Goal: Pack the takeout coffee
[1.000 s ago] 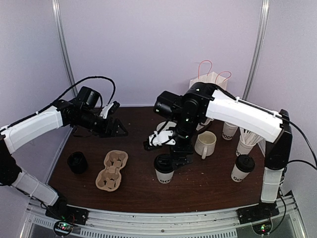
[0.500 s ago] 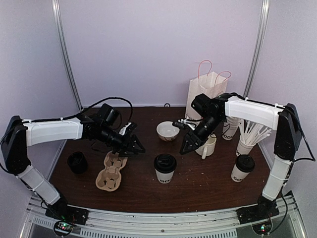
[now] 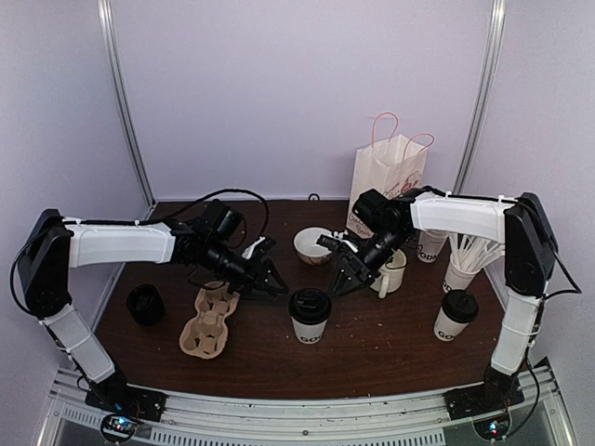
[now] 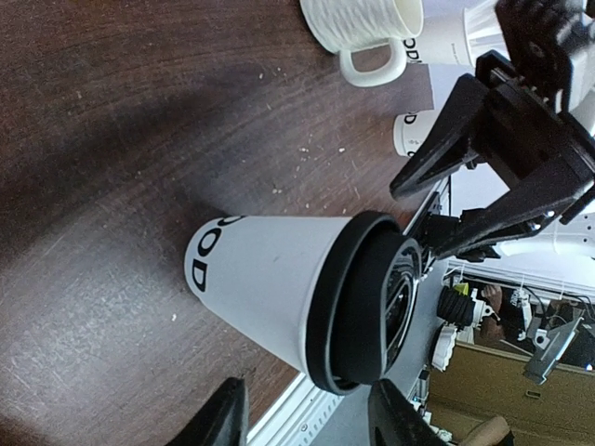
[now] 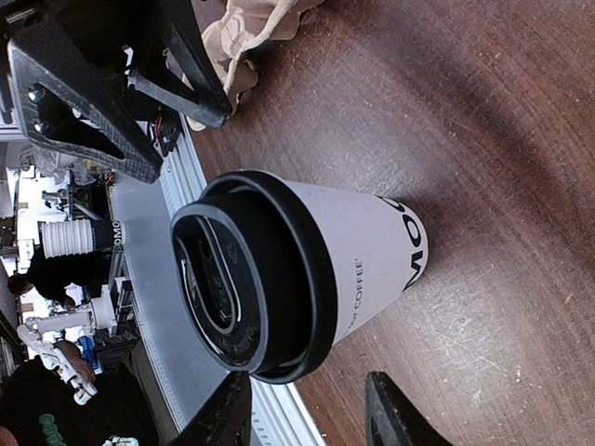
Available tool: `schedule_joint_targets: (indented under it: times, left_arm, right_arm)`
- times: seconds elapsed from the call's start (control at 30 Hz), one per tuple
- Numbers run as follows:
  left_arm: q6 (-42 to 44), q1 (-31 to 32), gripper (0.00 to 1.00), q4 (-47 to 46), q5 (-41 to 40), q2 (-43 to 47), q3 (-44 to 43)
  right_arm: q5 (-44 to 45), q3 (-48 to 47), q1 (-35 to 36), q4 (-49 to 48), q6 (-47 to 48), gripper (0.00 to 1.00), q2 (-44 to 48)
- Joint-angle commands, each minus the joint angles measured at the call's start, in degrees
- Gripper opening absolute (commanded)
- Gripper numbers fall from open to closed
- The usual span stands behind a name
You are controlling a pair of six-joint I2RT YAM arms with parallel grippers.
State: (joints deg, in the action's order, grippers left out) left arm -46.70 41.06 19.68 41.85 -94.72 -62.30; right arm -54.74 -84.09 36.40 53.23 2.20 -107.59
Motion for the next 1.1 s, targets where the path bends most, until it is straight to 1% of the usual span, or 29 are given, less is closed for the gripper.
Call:
schedule_joint_targets:
  times: [0.0, 0.13, 0.37, 0.63, 0.83, 1.07]
  left_arm:
    - [-0.49, 0.69, 0.45, -3.19, 2.03, -1.23, -1.68]
    - [-0.50, 0.69, 0.45, -3.43, 2.48, -1.97, -2.06]
    - [-0.15, 0.69, 0.42, -3.57, 3.32, -3.66, -2.47]
    - [0.28, 0.69, 0.41, -3.45, 3.79, -4.97, -2.41]
    - [1.96, 0.69, 0.41, -0.57, 2.96, -5.95, -2.84]
    - [4.87, 0.65, 0.41, 4.16, 0.88, -6.94, -4.16]
  right_arm:
    - [-1.63, 1.06, 0.05, -1.07, -0.63, 0.41, -0.78]
    - [-1.38, 1.20, -0.16, -0.88, -0.35, 0.39, -0.78]
    - [-1.37, 1.54, -0.53, -0.98, -0.35, 0.39, -1.11]
    - [-2.33, 1.73, -0.46, -0.76, -0.29, 0.40, -2.80]
    - [-3.54, 1.09, -0.37, -0.41, -0.08, 0.41, -3.74]
    - [-2.38, 0.33, -0.48, 0.64, 0.46, 0.42, -3.77]
